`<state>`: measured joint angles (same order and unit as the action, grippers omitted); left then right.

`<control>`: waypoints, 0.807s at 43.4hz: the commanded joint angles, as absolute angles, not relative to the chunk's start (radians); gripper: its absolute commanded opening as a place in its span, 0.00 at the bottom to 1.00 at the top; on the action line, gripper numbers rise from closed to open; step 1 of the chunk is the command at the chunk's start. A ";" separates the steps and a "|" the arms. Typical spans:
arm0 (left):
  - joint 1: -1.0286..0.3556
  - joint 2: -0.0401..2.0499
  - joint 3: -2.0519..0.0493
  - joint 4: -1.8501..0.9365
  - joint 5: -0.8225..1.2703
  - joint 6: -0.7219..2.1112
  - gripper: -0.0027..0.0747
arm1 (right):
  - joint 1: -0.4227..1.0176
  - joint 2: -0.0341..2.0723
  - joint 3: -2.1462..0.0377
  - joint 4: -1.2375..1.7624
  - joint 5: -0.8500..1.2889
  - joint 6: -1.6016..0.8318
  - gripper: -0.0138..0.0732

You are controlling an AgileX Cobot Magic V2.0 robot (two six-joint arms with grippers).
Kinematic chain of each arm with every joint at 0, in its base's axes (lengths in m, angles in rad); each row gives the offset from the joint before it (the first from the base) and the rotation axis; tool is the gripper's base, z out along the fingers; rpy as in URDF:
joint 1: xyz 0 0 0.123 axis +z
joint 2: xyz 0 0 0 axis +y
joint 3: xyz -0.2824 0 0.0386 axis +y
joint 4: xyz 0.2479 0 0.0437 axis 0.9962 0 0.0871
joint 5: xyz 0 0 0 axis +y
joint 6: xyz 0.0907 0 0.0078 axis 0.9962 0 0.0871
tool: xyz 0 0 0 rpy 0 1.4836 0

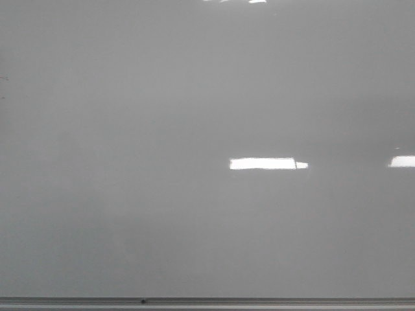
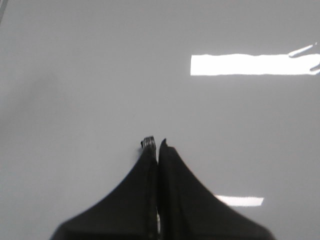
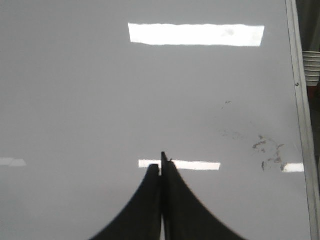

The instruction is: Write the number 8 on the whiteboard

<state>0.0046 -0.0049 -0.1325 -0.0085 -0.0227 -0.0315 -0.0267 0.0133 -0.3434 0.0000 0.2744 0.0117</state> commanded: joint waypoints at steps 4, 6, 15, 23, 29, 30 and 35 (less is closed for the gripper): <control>0.003 0.077 -0.327 0.000 0.028 -0.041 0.01 | -0.032 0.144 -0.517 0.000 0.313 0.013 0.03; 0.003 0.101 -0.375 0.000 0.052 -0.041 0.01 | -0.032 0.177 -0.561 0.000 0.331 0.013 0.03; 0.003 0.243 -0.580 0.000 0.255 -0.041 0.01 | -0.032 0.348 -0.736 0.000 0.474 0.012 0.03; 0.003 0.368 -0.684 0.000 0.416 -0.041 0.01 | -0.032 0.485 -0.802 0.000 0.546 0.012 0.03; 0.003 0.428 -0.675 0.000 0.433 -0.041 0.01 | -0.032 0.561 -0.802 0.000 0.570 0.012 0.03; 0.003 0.441 -0.673 0.000 0.437 -0.041 0.01 | -0.032 0.572 -0.802 0.000 0.579 0.012 0.03; 0.003 0.486 -0.655 0.000 0.433 -0.041 0.01 | -0.032 0.635 -0.793 0.000 0.576 0.012 0.03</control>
<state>0.0046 0.4453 -0.6376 0.0000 0.5022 -0.0315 -0.0267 0.5899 -0.7665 0.0000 0.6460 0.0117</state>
